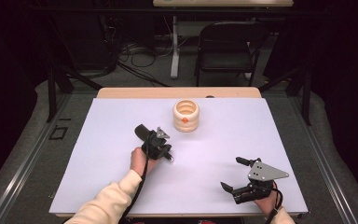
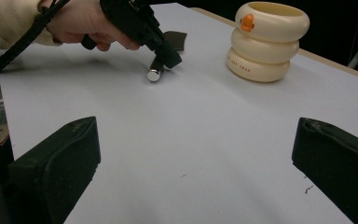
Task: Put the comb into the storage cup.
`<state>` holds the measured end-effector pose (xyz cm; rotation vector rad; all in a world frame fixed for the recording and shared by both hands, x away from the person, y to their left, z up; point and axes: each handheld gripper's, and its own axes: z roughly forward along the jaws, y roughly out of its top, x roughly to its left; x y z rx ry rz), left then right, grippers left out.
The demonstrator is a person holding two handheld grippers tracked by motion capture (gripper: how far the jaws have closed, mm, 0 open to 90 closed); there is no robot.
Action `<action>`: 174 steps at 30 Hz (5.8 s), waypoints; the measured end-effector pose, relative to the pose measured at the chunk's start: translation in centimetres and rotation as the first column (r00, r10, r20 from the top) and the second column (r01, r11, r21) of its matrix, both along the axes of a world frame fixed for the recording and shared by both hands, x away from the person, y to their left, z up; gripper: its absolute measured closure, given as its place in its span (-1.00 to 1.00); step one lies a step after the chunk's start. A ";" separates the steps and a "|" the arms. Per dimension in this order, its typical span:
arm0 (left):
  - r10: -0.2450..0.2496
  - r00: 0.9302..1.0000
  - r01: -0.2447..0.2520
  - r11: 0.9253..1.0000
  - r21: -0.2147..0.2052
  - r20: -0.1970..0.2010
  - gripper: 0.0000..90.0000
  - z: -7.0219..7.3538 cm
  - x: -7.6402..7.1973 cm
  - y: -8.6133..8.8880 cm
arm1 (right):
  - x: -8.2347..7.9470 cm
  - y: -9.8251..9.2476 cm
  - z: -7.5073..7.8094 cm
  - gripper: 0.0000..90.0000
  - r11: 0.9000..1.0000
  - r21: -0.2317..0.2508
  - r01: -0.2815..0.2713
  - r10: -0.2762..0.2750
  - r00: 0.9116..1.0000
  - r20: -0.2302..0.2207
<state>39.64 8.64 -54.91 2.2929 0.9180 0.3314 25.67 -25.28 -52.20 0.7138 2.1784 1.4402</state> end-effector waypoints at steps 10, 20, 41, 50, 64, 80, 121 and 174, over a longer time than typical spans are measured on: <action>-0.020 1.000 0.020 1.000 0.000 0.004 1.00 0.3 -1.3 0.7 | 0.0 0.0 0.0 -0.99 1.000 0.000 0.000 0.000 1.000 0.000; -0.040 0.999 0.040 0.999 -0.006 0.005 1.00 0.4 -2.7 1.3 | 0.0 0.0 0.0 -0.99 1.000 -0.001 0.000 0.000 1.000 -0.003; -0.051 0.999 0.051 0.999 0.017 0.001 1.00 0.5 -4.6 2.6 | 0.0 0.0 0.0 -0.99 1.000 -0.001 0.000 0.000 1.000 -0.002; -0.045 0.999 0.045 0.999 0.021 -0.011 1.00 0.5 -4.8 3.3 | 0.0 0.0 0.0 -0.99 1.000 -0.002 0.001 -0.001 1.000 -0.001; -0.032 0.999 0.032 0.998 0.047 -0.011 1.00 0.5 -5.0 4.1 | 0.0 0.0 0.0 -0.99 1.000 -0.003 0.001 -0.001 1.000 -0.003; 0.002 1.000 -0.002 1.000 0.026 -0.005 0.57 1.0 -4.9 4.6 | 0.0 0.0 0.0 -0.99 1.000 -0.003 0.000 0.000 1.000 -0.006; 0.150 0.955 -0.103 0.977 0.188 -0.256 -0.18 4.6 3.3 3.8 | 0.1 0.0 -0.1 -0.99 1.000 0.003 -0.003 0.003 1.000 -0.022; 0.295 0.918 -0.209 0.928 0.309 -0.265 0.59 2.4 4.0 2.2 | 0.1 -0.1 -0.1 -0.99 1.000 0.016 -0.004 0.004 1.000 -0.031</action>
